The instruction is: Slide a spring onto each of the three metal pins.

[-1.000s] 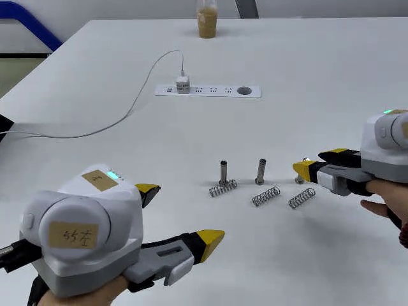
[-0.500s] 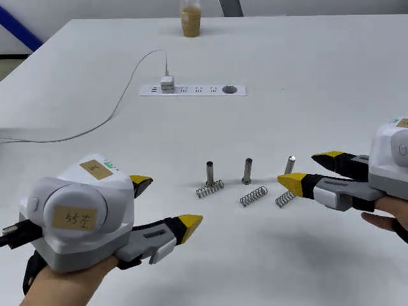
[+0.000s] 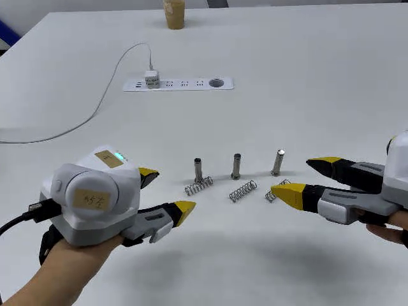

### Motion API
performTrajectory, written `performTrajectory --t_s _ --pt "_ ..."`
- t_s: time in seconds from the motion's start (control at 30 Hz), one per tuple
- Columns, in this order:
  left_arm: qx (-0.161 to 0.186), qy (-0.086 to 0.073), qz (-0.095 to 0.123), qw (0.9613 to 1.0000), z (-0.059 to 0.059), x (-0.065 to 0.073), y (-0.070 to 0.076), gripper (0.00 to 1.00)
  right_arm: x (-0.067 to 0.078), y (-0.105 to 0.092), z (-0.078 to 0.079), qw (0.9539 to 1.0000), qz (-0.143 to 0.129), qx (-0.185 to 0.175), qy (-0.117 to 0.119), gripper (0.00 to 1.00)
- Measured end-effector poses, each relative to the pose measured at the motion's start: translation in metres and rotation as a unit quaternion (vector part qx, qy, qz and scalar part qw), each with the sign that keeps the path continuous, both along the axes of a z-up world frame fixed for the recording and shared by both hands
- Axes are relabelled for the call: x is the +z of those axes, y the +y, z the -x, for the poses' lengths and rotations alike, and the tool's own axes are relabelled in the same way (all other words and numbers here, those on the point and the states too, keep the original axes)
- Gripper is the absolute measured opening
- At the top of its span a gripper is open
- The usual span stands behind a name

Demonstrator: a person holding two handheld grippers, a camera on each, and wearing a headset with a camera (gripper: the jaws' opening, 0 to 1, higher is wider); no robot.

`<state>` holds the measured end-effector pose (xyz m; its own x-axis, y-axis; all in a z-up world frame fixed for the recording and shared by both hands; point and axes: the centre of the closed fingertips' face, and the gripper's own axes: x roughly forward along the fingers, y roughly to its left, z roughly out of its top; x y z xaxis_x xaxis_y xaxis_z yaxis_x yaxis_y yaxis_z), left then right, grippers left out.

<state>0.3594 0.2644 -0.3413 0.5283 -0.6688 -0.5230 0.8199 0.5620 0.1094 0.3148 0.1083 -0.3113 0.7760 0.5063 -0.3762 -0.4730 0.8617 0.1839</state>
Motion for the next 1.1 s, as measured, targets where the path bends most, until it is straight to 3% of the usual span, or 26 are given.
performTrajectory --t_s 0.37,0.67,0.9,1.1 --pt "-0.02 0.025 -0.009 0.9994 -0.016 -0.02 -0.015 0.37 -0.004 0.004 0.011 0.9999 0.001 0.016 0.002 0.6" --pt "-0.047 0.034 -0.046 0.9973 -0.026 -0.035 -0.018 0.28 -0.005 0.004 0.011 0.9999 0.003 0.013 0.002 0.6" --pt "-0.075 0.036 -0.088 0.9927 -0.032 -0.046 -0.021 0.23 -0.007 0.005 0.009 0.9999 0.003 0.011 0.004 0.59" --pt "-0.094 0.038 -0.097 0.9901 -0.035 -0.051 -0.026 0.2 -0.007 0.003 0.008 1.0 0.003 0.006 0.006 0.59"
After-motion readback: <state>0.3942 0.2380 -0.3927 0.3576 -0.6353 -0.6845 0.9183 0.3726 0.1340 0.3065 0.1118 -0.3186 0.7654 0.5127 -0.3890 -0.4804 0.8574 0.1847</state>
